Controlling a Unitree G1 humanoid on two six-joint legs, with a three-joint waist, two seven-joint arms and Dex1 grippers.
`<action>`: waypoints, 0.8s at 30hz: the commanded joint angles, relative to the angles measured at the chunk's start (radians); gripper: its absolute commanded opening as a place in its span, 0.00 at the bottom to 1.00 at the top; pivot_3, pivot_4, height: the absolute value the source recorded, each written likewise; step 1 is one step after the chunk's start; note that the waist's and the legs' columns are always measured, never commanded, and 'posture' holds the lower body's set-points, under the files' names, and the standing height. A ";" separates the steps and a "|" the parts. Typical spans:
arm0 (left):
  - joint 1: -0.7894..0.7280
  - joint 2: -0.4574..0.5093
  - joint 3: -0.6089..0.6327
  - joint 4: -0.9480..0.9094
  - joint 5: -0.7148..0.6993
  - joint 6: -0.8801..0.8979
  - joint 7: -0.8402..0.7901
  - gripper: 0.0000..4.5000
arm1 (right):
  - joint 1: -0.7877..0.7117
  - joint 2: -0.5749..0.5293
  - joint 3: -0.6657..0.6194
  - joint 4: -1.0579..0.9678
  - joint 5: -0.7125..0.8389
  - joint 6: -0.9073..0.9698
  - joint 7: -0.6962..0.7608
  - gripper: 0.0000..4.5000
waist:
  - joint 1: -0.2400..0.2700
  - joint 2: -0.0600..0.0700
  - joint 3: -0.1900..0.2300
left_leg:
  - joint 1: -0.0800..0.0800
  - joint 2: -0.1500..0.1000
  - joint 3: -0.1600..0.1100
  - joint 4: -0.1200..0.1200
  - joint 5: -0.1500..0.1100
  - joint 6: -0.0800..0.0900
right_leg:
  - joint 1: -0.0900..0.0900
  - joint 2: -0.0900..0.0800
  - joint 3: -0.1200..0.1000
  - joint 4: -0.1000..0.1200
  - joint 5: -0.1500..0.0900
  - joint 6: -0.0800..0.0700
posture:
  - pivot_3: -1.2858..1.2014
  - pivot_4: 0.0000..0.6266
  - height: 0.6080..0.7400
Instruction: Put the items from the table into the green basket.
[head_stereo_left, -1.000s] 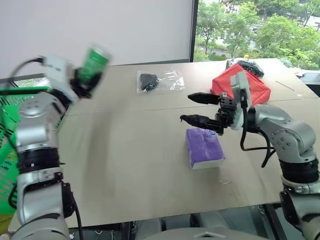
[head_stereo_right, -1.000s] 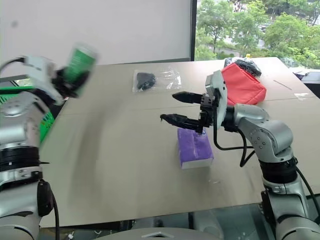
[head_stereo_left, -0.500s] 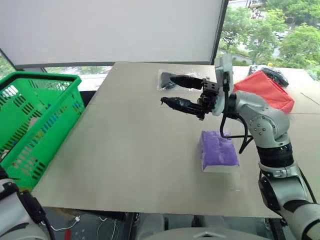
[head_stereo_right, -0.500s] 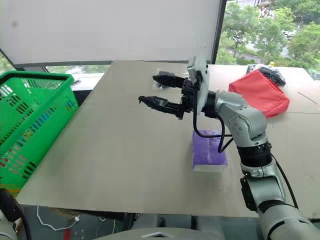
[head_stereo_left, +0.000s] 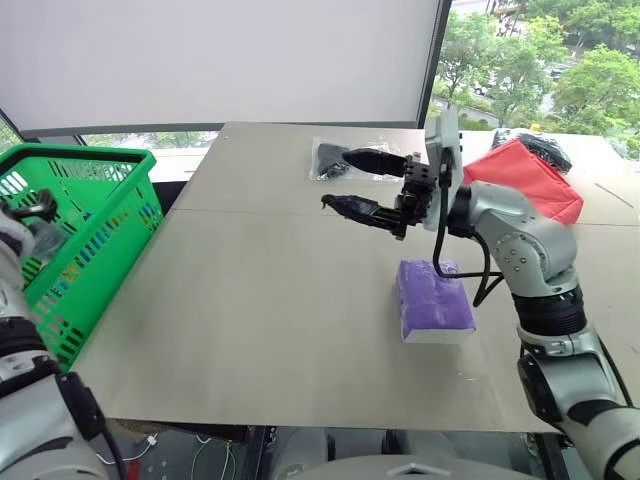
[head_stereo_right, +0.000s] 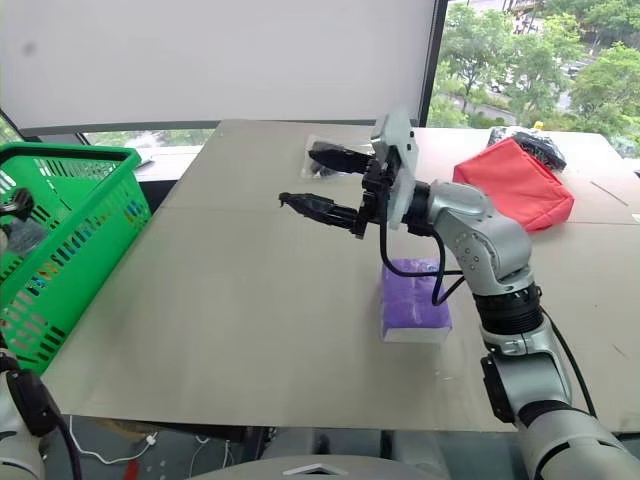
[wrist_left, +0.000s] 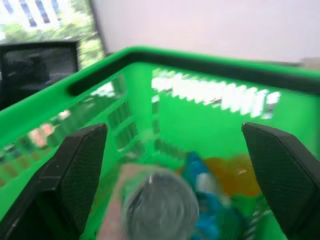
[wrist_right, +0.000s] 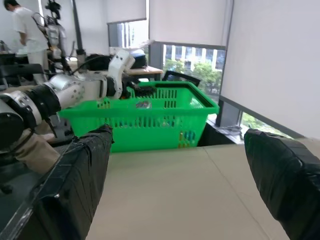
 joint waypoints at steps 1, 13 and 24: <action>0.043 -0.045 -0.053 -0.288 -0.145 0.051 -0.210 0.99 | 0.049 -0.106 -0.059 -0.043 -0.024 0.032 -0.006 1.00 | 0.001 -0.001 -0.001 | -0.001 -0.001 -0.001 0.000 0.000 0.000 | 0.000 -0.001 -0.001 -0.001 0.000 0.000 | 0.52 0.00 1.00; 0.483 -0.030 -0.155 -1.007 -0.526 0.382 -0.628 0.99 | 0.338 -0.372 -0.128 -0.227 0.007 0.431 -0.144 1.00 | -0.040 0.006 0.002 | 0.000 0.000 0.002 -0.001 -0.003 0.006 | 0.000 -0.001 0.003 -0.001 0.000 0.000 | 0.51 0.00 1.00; 0.604 -0.067 -0.184 -1.179 -0.590 0.454 -0.578 0.99 | 0.424 -0.245 -0.335 -0.337 0.168 0.930 -0.357 1.00 | -0.012 0.019 0.007 | 0.019 0.002 0.002 0.000 -0.002 0.005 | 0.021 0.007 0.005 -0.003 -0.001 0.000 | 0.51 0.00 1.00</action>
